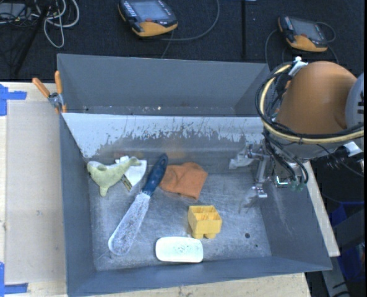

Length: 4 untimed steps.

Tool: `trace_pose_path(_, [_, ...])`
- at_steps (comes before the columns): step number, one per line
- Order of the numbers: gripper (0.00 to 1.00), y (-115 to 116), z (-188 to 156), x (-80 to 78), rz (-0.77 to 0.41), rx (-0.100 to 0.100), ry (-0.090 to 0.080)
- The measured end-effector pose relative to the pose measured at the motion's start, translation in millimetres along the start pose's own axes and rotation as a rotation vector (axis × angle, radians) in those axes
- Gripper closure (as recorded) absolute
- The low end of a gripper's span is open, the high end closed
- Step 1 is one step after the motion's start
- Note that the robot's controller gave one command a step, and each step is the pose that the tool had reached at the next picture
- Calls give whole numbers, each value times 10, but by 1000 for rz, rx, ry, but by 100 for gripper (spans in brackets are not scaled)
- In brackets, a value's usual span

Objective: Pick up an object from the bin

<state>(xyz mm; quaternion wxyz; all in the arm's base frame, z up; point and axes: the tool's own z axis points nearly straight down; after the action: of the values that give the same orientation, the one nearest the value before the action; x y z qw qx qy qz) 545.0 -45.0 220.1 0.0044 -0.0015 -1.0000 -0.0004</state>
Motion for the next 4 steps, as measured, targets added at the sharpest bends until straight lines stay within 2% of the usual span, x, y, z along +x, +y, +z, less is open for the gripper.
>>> trace_pose_path(1, [0, 2, -40, -15, -1, 1, -8])
trace_pose_path(2, [0, 251, 393, -4, 11, 1, -15])
trace_pose_path(3, [0, 333, 403, -368, -103, -1, 5])
trace_pose_path(4, [0, 440, 655, -432, -132, 2, -19])
